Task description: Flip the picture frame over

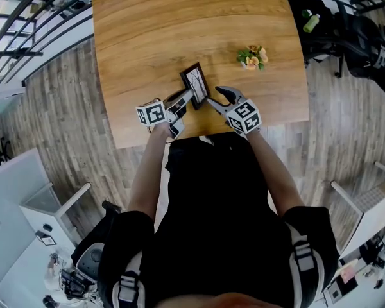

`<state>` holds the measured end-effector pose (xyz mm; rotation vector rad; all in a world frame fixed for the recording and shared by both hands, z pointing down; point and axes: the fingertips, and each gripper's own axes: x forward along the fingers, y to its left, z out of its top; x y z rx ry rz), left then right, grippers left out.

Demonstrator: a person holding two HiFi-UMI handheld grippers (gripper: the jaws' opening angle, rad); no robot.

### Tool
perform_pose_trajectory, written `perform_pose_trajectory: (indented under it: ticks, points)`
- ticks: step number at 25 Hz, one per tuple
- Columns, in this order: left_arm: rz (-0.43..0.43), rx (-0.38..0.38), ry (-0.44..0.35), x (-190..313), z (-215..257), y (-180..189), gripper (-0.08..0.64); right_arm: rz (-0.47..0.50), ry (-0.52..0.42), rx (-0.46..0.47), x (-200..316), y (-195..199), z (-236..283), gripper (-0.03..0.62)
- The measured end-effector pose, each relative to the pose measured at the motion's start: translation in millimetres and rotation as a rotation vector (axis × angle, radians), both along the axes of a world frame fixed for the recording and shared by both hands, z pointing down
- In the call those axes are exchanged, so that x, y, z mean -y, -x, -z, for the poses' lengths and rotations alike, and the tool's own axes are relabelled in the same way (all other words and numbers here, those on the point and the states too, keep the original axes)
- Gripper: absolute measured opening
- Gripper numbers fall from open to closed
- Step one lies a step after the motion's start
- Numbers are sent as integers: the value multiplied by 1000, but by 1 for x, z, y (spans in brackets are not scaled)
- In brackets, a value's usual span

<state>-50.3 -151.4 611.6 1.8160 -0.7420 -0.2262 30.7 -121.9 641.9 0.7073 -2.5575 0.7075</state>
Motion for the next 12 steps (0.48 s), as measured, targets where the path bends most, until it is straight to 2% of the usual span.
perform_pose_trajectory:
  ticks: [4,7,12]
  points:
    - [-53,-42,-25,-14,15,-3,80,-3,125,123,-5,0,-10,213]
    - [-80,-100,-45,-21,18,-3,80,-23,184,174,-7,-3,-18,239]
    - [-135,-134,-75,-33,26,-5,80,2,350,325,-19,2,-22,238]
